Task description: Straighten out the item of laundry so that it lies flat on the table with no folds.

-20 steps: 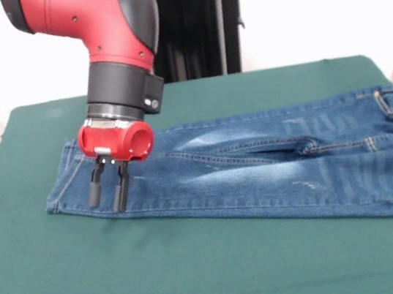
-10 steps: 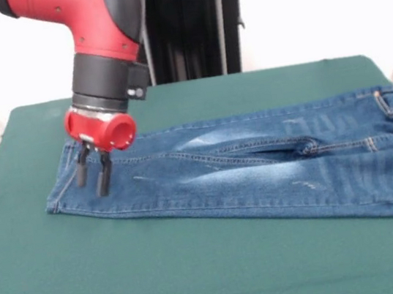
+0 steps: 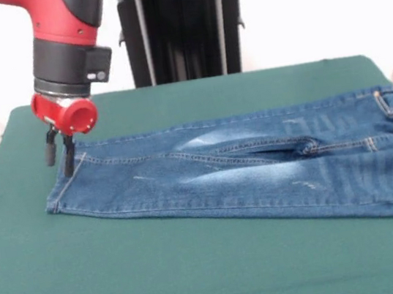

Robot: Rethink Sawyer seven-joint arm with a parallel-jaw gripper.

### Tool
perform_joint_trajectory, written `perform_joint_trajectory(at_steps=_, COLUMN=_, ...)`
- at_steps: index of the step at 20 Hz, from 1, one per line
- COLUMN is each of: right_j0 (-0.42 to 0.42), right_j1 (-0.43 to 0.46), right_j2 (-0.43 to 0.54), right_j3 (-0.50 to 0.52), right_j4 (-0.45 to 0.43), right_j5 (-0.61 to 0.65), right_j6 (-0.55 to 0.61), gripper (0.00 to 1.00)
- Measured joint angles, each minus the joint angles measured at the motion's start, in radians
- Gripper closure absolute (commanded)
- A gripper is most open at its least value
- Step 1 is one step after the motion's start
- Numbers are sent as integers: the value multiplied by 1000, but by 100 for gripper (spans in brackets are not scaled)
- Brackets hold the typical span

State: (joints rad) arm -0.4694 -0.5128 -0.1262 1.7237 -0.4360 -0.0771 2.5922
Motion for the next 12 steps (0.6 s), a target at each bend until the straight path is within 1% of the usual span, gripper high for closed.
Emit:
perform_joint_trajectory(at_steps=6, right_j0=-64, right_j1=9, right_j2=47, right_j3=15, right_j4=-87, right_j5=0, right_j6=0, gripper=0)
perform_joint_trajectory(at_steps=12, right_j0=-82, right_j1=46, right_j2=96, right_j3=22, right_j4=-128, right_j5=0, right_j6=0, gripper=0)
